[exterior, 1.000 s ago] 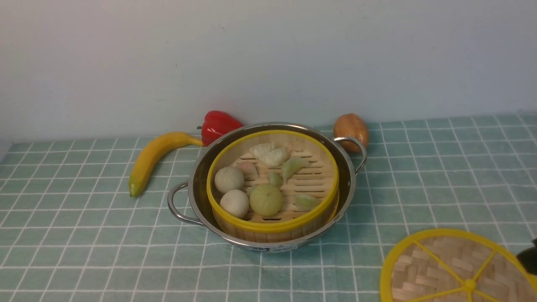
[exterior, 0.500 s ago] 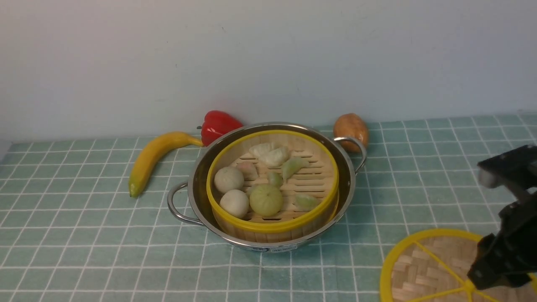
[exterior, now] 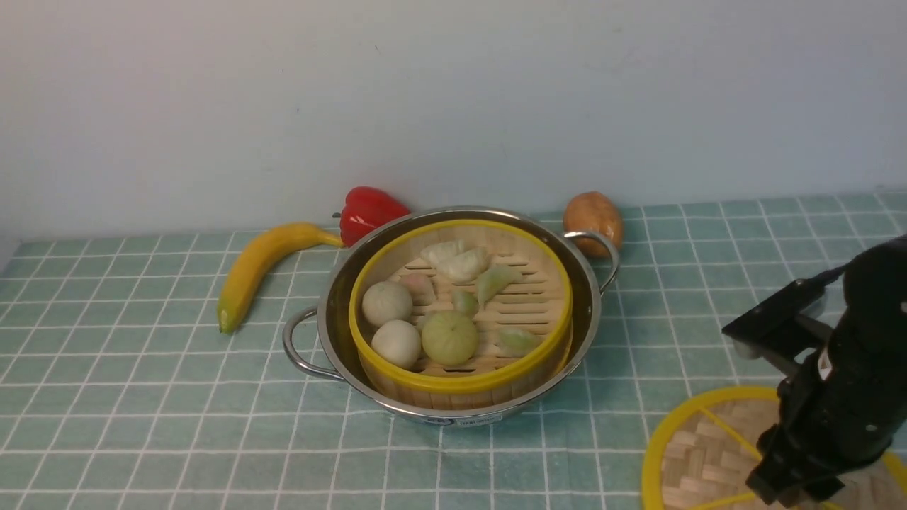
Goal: Place the steamer in the pot on the blue tablecloth, and put the lid on the steamer.
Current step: 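Move the gripper down to the bamboo steamer lid and grasp its center knob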
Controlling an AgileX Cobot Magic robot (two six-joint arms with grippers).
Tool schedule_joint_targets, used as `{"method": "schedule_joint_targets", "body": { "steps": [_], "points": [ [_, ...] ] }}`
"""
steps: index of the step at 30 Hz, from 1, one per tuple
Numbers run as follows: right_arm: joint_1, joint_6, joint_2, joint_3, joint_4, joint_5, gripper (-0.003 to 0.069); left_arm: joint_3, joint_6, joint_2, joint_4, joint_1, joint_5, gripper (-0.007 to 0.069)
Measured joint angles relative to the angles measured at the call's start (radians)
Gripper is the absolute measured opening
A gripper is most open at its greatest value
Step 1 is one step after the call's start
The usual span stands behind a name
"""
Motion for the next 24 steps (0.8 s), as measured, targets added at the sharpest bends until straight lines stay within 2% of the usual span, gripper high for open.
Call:
{"method": "schedule_joint_targets", "body": {
  "steps": [6, 9, 11, 19, 24],
  "points": [
    [0.005, 0.045, 0.044, -0.006, -0.03, -0.011, 0.0311, 0.0, 0.0, 0.0, 0.0, 0.0, 0.0, 0.0243],
    [0.005, 0.068, 0.047, -0.009, -0.029, -0.002, 0.0264, 0.0, 0.0, 0.0, 0.0, 0.0, 0.0, 0.0243],
    [0.005, 0.082, 0.047, -0.011, -0.023, 0.008, 0.0151, 0.0, 0.0, 0.0, 0.0, 0.0, 0.0, 0.0243],
    [0.005, 0.115, 0.032, -0.015, -0.014, 0.027, 0.0147, 0.0, 0.0, 0.0, 0.0, 0.0, 0.0, 0.0243],
    [0.006, 0.224, -0.072, -0.029, -0.106, 0.104, 0.0147, 0.0, 0.0, 0.0, 0.001, 0.0, 0.0, 0.0243]
  ]
}}
